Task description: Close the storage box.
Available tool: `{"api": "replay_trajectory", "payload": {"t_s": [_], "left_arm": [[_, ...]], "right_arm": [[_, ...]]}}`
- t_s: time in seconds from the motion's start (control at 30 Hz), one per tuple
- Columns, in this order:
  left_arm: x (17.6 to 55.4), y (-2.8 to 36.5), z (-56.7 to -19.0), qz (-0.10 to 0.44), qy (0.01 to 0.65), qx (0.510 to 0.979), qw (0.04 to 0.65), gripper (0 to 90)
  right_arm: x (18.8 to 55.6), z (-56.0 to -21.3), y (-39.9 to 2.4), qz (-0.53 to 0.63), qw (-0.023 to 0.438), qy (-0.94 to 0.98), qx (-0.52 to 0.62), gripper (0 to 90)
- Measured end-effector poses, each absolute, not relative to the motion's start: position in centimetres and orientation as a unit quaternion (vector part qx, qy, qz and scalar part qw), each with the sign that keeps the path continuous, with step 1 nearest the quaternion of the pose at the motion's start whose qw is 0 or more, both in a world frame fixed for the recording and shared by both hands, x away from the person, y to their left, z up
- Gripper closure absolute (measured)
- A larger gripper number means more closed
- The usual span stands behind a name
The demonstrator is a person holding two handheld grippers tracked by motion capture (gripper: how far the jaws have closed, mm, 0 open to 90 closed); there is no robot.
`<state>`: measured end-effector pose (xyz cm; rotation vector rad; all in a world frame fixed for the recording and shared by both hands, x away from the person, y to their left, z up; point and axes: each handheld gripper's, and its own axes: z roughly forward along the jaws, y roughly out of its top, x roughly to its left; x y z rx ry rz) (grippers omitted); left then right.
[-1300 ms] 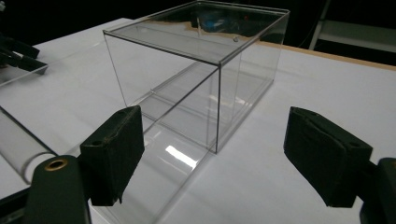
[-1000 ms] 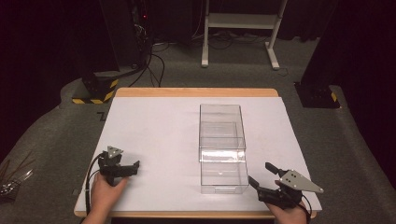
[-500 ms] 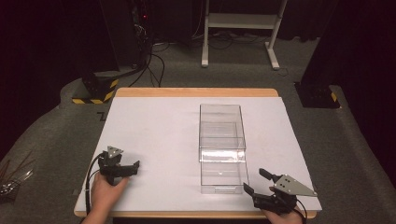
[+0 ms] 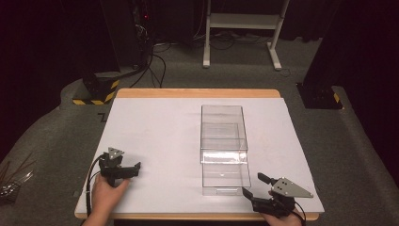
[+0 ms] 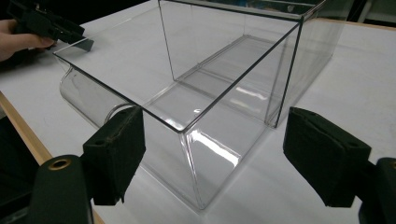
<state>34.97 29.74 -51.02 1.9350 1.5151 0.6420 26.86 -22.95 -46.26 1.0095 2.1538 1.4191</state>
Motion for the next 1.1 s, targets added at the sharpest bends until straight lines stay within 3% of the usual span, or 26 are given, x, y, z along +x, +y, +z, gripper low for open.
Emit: {"api": "replay_trajectory", "payload": {"t_s": [1.1], "left_arm": [[34.9, 29.7, -51.0, 0.243, 0.569, 0.727, 0.297, 0.7]], "right_arm": [[28.1, -47.2, -22.1, 0.491, 0.173, 0.779, 0.349, 19.7]]}}
